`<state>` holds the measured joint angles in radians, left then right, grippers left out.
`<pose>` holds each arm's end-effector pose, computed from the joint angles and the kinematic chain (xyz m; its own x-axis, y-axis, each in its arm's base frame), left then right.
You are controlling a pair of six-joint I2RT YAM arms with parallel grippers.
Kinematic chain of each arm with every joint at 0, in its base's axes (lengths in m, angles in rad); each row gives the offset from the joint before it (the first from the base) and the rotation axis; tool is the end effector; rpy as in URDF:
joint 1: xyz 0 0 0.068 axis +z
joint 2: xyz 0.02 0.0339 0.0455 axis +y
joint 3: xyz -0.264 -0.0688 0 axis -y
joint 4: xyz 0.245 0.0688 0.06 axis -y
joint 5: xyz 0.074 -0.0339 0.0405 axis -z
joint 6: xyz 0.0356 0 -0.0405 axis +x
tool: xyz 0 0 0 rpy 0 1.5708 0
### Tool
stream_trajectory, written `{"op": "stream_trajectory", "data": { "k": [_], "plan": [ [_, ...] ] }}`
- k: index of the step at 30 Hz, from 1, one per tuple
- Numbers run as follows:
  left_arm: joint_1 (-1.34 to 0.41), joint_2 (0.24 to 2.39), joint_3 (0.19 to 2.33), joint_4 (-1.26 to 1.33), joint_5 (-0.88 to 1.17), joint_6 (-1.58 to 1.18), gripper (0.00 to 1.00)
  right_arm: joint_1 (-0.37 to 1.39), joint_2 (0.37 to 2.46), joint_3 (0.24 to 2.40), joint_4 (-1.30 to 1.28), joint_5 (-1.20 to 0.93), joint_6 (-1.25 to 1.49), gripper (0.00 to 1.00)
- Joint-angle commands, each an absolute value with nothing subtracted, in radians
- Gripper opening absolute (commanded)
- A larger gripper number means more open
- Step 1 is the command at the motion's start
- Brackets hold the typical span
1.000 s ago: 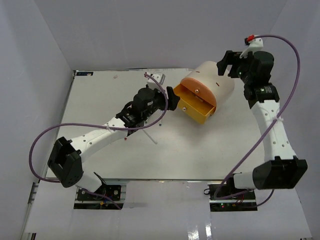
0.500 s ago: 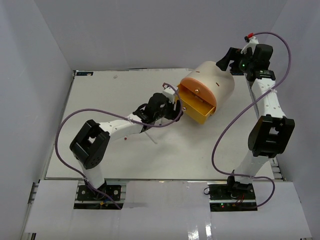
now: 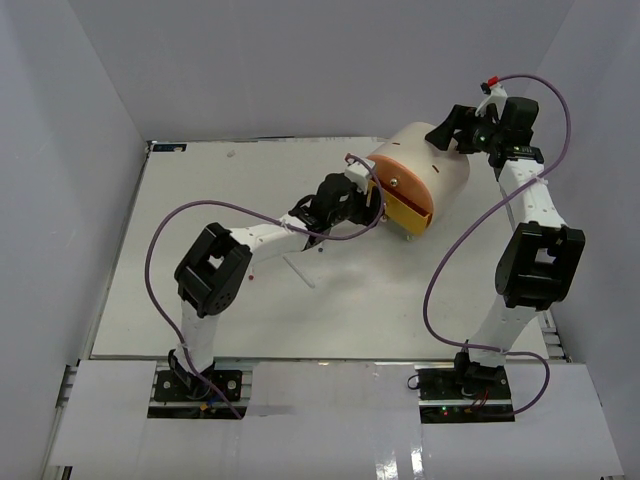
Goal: Sort the stationery into containers
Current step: Close the drawer in the storage box, then open the drawer in the storage box.
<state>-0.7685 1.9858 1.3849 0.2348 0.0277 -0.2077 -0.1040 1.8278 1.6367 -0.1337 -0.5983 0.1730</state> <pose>0.3335 -0.3238 0.2268 -0.3989 0.0990 -0.9116 0.6450 0.7370 -0.2022 0.4368 -0.0254 0.3482 -0.3893 0.1836 -0.9026 -0.3838 0.8584 0.3402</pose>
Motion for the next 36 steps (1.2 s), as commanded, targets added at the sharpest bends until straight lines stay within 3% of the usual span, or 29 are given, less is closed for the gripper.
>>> {"op": "stream_trajectory", "data": {
  "k": [1,9,20,36],
  "plan": [
    [-0.767,2.016,1.480,0.279,0.034,-0.193,0.77,-0.104,1.798,1.623,-0.097,-0.630,0.175,0.91],
    [-0.765,2.094,1.589,0.301,0.023,-0.187,0.78,-0.104,1.793,1.617,-0.095,-0.600,0.181,0.91],
    [-0.762,1.951,1.509,0.285,0.095,-0.147,0.78,-0.106,1.792,1.623,-0.095,-0.578,0.170,0.91],
    [-0.762,2.005,1.667,0.224,0.115,-0.086,0.77,-0.107,1.781,1.618,-0.089,-0.566,0.163,0.91]
  ]
}}
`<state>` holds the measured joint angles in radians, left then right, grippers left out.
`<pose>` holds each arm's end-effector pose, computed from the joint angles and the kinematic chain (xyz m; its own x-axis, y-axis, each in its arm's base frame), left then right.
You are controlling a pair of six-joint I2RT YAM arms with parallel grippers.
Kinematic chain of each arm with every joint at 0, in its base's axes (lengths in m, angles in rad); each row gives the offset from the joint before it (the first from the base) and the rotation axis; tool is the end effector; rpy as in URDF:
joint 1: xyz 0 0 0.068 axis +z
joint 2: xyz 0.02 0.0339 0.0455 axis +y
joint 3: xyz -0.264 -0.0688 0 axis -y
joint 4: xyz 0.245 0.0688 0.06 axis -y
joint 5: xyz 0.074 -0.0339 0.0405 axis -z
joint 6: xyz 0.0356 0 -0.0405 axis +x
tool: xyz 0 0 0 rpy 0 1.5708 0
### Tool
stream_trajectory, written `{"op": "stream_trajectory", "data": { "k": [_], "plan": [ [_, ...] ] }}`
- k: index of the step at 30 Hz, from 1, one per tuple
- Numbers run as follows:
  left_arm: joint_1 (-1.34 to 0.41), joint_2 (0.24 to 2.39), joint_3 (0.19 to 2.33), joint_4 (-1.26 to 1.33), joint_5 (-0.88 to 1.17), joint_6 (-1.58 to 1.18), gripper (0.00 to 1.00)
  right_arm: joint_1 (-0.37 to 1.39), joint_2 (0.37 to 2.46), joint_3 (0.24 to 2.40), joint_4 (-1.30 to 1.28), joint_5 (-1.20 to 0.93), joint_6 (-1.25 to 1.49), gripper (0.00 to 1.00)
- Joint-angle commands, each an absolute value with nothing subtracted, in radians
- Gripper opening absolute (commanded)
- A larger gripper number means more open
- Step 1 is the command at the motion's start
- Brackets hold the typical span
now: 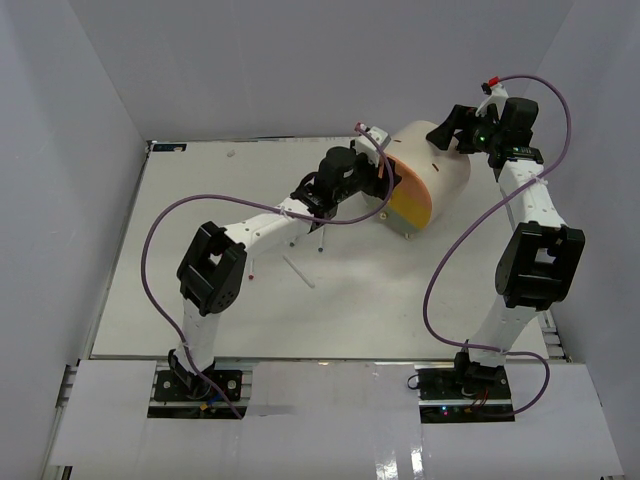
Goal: Sort the stationery into containers
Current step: Open the drawer in the storage box.
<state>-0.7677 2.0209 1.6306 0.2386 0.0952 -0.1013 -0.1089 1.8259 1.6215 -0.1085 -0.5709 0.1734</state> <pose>0.3520 -0.3444 0.2969 -0.1849 0.0386 -0.9820 0.7441 0.6583 -0.1143 0.4371 -0.0284 0.3460 -0.3738 0.1869 -0.9085 -0.3606 0.8732 0.3280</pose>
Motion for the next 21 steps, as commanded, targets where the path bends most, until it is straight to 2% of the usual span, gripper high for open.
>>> {"op": "stream_trajectory", "data": {
  "k": [1,16,21],
  "plan": [
    [-0.762,2.008,1.677,0.221,0.115,-0.084,0.77,-0.107,1.781,1.618,-0.089,-0.566,0.164,0.91],
    [-0.764,2.042,1.698,0.176,0.153,-0.078,0.71,-0.106,1.784,1.606,-0.072,-0.571,0.176,0.91],
    [-0.765,2.048,1.709,0.178,0.153,-0.071,0.63,-0.106,1.783,1.603,-0.071,-0.568,0.175,0.91]
  ]
}}
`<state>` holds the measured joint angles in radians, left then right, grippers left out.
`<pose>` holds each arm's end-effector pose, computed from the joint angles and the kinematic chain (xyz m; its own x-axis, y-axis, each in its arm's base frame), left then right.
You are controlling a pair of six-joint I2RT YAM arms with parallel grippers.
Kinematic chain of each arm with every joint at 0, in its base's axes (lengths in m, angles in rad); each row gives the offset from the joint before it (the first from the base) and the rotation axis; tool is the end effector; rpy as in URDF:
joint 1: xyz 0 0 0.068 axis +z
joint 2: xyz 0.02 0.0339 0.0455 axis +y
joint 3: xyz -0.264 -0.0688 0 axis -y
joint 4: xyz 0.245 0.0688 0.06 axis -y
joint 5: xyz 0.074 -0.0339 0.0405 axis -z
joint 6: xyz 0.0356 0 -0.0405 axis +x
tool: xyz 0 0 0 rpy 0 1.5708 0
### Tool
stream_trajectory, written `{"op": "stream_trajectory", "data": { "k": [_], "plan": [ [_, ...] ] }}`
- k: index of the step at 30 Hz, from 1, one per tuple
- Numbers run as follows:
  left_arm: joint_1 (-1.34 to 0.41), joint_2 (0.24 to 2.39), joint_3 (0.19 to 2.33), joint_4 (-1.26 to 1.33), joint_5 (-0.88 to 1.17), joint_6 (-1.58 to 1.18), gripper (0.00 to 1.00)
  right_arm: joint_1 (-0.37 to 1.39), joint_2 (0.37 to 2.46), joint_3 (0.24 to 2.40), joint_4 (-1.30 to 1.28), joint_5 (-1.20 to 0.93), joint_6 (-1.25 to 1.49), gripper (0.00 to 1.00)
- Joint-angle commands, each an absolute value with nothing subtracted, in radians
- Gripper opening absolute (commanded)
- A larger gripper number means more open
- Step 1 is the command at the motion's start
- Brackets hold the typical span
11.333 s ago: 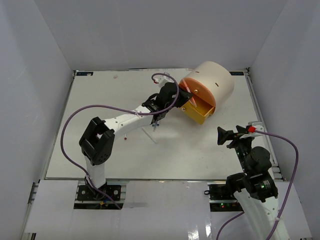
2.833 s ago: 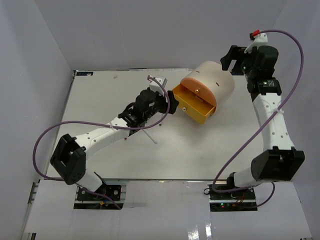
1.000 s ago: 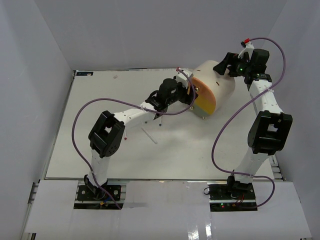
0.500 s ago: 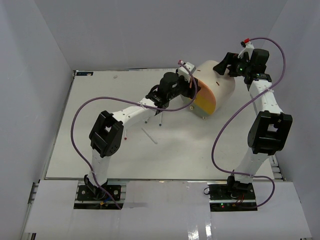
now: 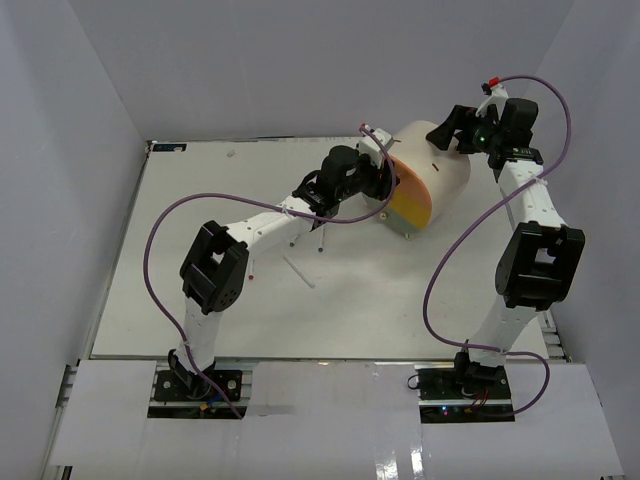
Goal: Sort the stationery into containers
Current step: Open the drawer in the storage box.
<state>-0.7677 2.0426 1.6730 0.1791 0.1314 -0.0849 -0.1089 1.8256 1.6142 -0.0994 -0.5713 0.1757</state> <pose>0.3547 -0.3488 0.2954 -0.2020 0.0781 -0.9763 0.7667 0.6329 -0.1080 0.4371 -0.0284 0.3444 -0.3728 0.1887 -0.9085 -0.3607 0.8726 0.3292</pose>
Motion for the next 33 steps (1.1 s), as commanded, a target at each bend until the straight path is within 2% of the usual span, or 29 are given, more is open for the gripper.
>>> {"op": "stream_trajectory", "data": {
  "k": [1,9,13,25,33],
  "plan": [
    [-0.764,2.048,1.710,0.179,0.153,-0.069,0.62,-0.106,1.784,1.603,-0.071,-0.568,0.175,0.91],
    [-0.764,2.017,1.680,0.173,0.150,-0.066,0.39,-0.107,1.786,1.597,-0.069,-0.555,0.170,0.91],
    [-0.764,1.979,1.635,0.167,0.143,-0.064,0.33,-0.107,1.789,1.595,-0.069,-0.542,0.169,0.91],
    [-0.764,1.824,1.497,0.104,0.149,-0.107,0.33,-0.107,1.796,1.582,-0.066,-0.517,0.155,0.91],
    [-0.764,1.689,1.320,0.101,0.141,-0.153,0.34,-0.107,1.789,1.582,-0.066,-0.505,0.149,0.90]
  ]
}}
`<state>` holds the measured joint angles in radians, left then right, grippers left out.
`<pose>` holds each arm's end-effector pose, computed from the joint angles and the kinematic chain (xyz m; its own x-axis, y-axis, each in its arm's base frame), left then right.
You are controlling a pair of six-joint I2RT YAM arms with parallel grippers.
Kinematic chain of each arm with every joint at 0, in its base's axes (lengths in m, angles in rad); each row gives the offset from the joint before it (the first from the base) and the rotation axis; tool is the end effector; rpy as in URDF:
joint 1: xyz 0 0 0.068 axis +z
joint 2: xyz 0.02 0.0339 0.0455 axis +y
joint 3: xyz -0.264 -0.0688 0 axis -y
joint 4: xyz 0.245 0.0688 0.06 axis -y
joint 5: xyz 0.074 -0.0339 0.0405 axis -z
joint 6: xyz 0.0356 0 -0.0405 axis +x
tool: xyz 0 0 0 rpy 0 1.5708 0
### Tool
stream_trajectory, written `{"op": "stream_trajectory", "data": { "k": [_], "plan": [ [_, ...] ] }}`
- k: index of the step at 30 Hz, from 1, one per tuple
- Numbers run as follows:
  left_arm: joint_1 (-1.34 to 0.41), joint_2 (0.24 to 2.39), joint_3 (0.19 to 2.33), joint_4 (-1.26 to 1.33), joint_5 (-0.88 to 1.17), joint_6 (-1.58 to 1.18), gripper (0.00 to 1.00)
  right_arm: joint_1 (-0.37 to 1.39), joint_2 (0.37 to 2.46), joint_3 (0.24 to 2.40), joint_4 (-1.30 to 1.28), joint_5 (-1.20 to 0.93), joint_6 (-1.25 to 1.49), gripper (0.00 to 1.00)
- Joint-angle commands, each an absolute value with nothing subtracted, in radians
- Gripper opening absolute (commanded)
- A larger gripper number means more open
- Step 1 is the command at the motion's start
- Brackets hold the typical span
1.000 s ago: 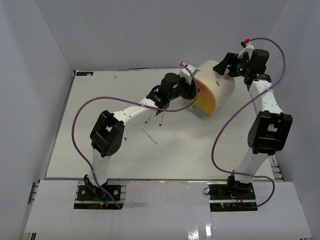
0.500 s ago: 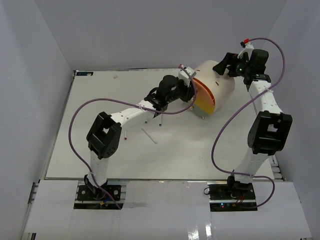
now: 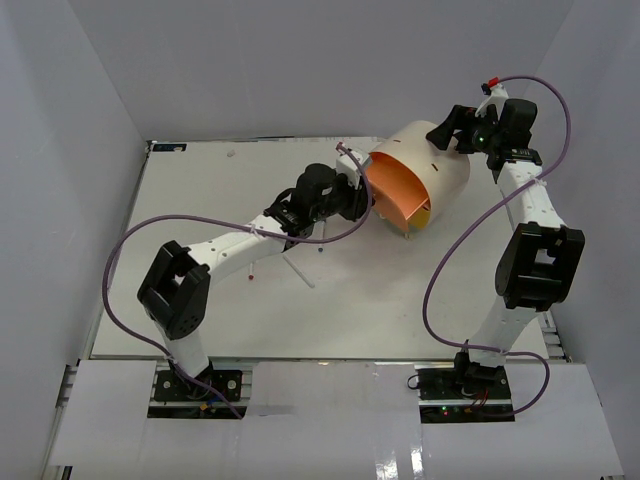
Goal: Sort the stationery into containers
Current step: Open the drawer in the storage box, then pick up the pen from the center of the board.
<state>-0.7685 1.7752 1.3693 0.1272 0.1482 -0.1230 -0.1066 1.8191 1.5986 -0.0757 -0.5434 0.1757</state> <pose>0.3036 -0.3008 0.3003 -0.2932 0.1146 -0.9492 0.7593 0.6312 -0.1583 0.4365 -0.0282 0.3439 -0.3558 0.1885 -0.9153 -0.3438 0.8844 0.3158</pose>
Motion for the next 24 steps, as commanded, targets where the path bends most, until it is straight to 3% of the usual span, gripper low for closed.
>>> {"op": "stream_trajectory", "data": {
  "k": [1,8,19,24],
  "plan": [
    [-0.764,1.684,1.309,0.103,0.140,-0.155,0.34,-0.107,1.789,1.583,-0.066,-0.505,0.150,0.90],
    [-0.764,1.667,1.308,0.078,0.141,-0.163,0.48,-0.107,1.783,1.595,-0.069,-0.500,0.146,0.91],
    [-0.764,1.606,1.345,0.029,0.101,-0.186,0.91,-0.104,1.657,1.637,-0.113,-0.448,0.107,0.90],
    [-0.756,1.499,1.341,-0.104,-0.009,-0.247,0.98,-0.057,1.513,1.583,-0.120,-0.411,0.081,0.90]
  ]
}}
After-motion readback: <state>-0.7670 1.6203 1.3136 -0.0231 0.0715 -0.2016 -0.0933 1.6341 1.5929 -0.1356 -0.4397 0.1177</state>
